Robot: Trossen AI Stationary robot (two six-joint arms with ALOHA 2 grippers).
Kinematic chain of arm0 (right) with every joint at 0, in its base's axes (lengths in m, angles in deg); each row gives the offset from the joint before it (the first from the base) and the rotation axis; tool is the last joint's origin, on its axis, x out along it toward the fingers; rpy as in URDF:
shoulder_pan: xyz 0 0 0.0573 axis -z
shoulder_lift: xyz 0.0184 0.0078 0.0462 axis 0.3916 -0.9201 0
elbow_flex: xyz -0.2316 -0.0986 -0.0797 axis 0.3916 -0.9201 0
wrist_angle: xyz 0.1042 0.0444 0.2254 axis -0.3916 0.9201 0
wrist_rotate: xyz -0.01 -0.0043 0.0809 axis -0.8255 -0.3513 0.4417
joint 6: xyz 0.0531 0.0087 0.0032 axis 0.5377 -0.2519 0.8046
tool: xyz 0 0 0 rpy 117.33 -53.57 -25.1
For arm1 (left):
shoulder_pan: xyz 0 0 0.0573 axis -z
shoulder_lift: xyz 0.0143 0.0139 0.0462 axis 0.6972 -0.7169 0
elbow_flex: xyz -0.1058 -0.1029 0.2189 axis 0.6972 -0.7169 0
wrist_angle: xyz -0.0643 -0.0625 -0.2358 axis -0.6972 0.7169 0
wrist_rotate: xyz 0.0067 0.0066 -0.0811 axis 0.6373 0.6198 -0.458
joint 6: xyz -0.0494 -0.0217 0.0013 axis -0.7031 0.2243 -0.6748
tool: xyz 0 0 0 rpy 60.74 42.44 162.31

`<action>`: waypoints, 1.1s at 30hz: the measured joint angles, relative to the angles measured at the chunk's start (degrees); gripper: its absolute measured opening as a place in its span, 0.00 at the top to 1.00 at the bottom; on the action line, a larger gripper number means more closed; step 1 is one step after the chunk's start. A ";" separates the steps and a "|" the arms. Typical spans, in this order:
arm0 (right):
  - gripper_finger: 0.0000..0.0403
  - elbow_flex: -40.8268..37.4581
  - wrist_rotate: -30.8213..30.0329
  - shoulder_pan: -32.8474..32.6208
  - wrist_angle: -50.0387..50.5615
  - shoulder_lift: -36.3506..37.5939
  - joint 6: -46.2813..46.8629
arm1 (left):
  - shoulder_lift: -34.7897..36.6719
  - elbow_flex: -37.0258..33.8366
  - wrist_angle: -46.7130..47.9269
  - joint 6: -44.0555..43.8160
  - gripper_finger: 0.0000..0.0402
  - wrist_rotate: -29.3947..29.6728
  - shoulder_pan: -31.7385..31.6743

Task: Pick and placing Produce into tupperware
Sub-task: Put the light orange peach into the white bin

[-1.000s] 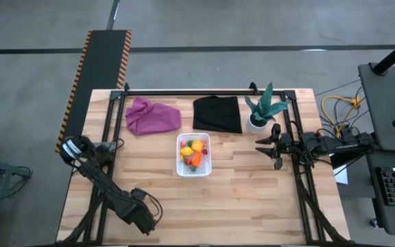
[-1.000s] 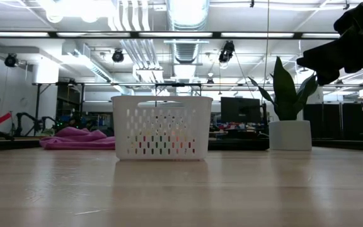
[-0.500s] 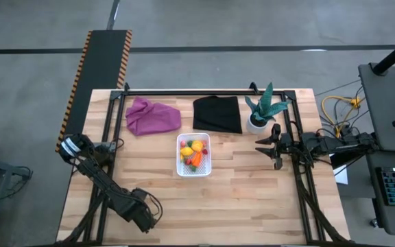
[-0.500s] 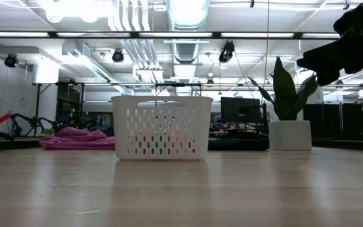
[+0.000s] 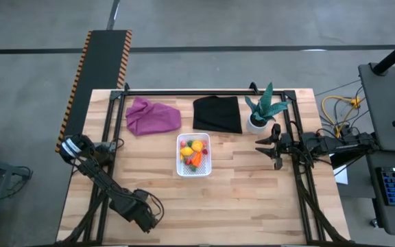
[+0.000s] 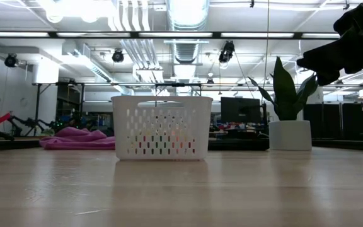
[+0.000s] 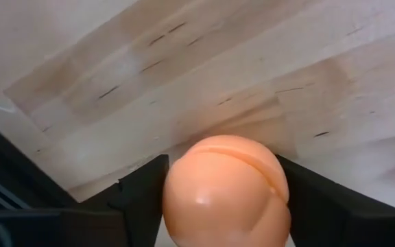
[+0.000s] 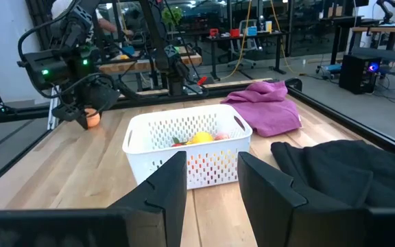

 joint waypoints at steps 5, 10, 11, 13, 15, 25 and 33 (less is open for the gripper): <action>0.69 0.00 0.00 0.01 0.00 0.00 0.00 | -0.02 -0.02 0.44 0.09 0.48 -0.44 0.02; 0.69 0.00 0.00 0.02 -0.02 0.00 0.00 | -0.02 0.01 0.38 2.42 0.47 -0.60 0.02; 0.69 0.00 0.00 0.02 -0.02 0.00 0.00 | -0.02 0.13 0.46 2.91 0.47 -0.57 0.03; 0.69 0.00 0.00 0.02 0.00 0.00 -0.02 | -0.02 0.24 0.58 3.87 0.46 -0.57 0.04; 0.69 0.00 0.01 0.02 -0.02 0.00 -0.04 | 0.20 0.24 0.63 4.87 0.46 -0.57 0.02; 0.69 0.00 0.01 0.02 -0.04 0.00 -0.04 | 5.84 0.11 2.56 11.64 0.46 3.67 -1.99; 0.69 0.02 0.00 0.00 -0.05 0.00 -0.02 | 13.52 -0.17 2.69 21.48 0.46 21.37 -6.76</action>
